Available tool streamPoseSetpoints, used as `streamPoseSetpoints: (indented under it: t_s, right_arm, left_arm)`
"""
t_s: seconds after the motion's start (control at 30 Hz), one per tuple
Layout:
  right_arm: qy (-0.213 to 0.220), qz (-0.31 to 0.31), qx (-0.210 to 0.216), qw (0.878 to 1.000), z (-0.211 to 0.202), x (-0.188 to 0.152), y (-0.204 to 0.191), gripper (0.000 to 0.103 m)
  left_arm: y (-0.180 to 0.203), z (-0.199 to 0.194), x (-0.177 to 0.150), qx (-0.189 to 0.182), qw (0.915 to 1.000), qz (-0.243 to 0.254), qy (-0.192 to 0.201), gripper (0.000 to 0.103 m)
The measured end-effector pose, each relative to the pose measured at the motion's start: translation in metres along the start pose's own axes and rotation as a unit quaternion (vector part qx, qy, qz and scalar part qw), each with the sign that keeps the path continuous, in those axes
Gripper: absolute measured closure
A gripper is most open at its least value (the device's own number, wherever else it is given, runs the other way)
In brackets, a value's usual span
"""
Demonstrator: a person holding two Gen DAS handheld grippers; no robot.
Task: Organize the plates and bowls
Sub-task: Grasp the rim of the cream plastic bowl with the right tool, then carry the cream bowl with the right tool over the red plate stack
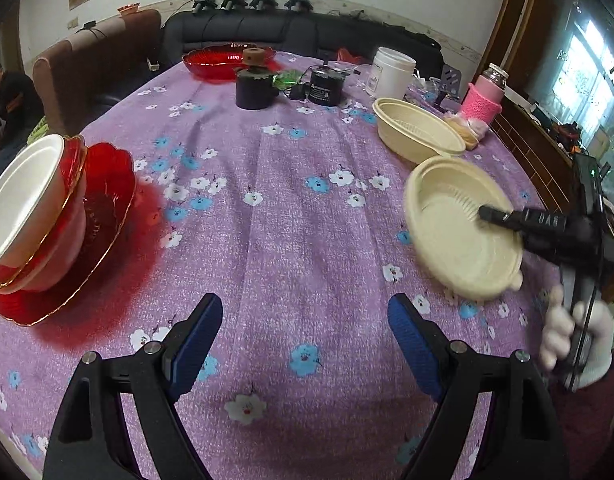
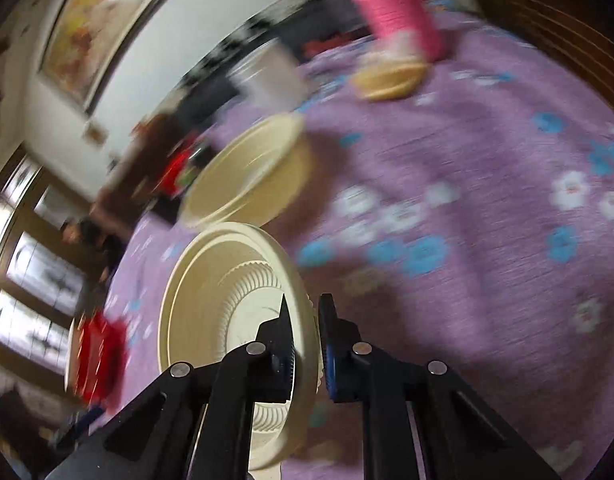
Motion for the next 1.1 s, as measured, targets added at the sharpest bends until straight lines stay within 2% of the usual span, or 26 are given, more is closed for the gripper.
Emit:
streamPoseSetpoints:
  t_s: [0.1,0.2,0.33,0.43,0.5,0.57,0.6,0.87,1.1]
  right_arm:
    - [-0.041,-0.042,0.008,0.998,0.027,-0.015,-0.027,0.091]
    - [-0.055,-0.081,-0.005,0.995,0.039,-0.029,-0.049,0.090]
    - [-0.055,-0.105,-0.018,0.993,0.043,-0.039,-0.059,0.090]
    - [-0.055,-0.108,-0.021,0.992,0.048,-0.037,-0.061,0.090]
    - [-0.055,-0.110,-0.024,0.992,0.048,-0.038,-0.061,0.090]
    - [-0.054,-0.112,-0.026,0.992,0.048,-0.038,-0.063,0.090]
    - [-0.053,-0.113,-0.026,0.992,0.047,-0.039,-0.064,0.089]
    - [-0.043,-0.135,-0.030,0.989,0.049,-0.049,-0.079,0.089]
    - [-0.030,-0.156,-0.016,0.987,0.048,-0.068,-0.107,0.088]
  left_arm:
    - [0.001,0.007,0.006,-0.017,0.9998,-0.004,-0.010,0.019]
    - [0.005,0.017,0.017,-0.028,0.9995,-0.005,-0.012,0.020]
    - [0.014,0.034,0.029,-0.039,0.9987,-0.002,-0.033,0.044]
    - [0.023,0.046,0.029,-0.039,0.9982,0.007,-0.046,0.051]
    - [0.028,0.054,0.027,-0.038,0.9976,0.010,-0.056,0.060]
    - [0.030,0.062,0.024,-0.043,0.9966,0.010,-0.069,0.079]
    - [0.031,0.065,0.022,-0.046,0.9960,0.011,-0.075,0.083]
    - [0.020,0.051,0.012,-0.046,0.9968,-0.004,-0.065,0.084]
    - [-0.008,0.020,-0.001,-0.055,0.9972,-0.027,-0.041,0.084]
Point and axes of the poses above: each gripper's, at about its wrist camera, not at the fingertips, and z roughly the way its jaws point, y to its right, x to its top, the point moved 4 cm from there along z, roughly the way its jaws point, and after that the axes turned 9 degrees about -y, right-handed, at the moved point
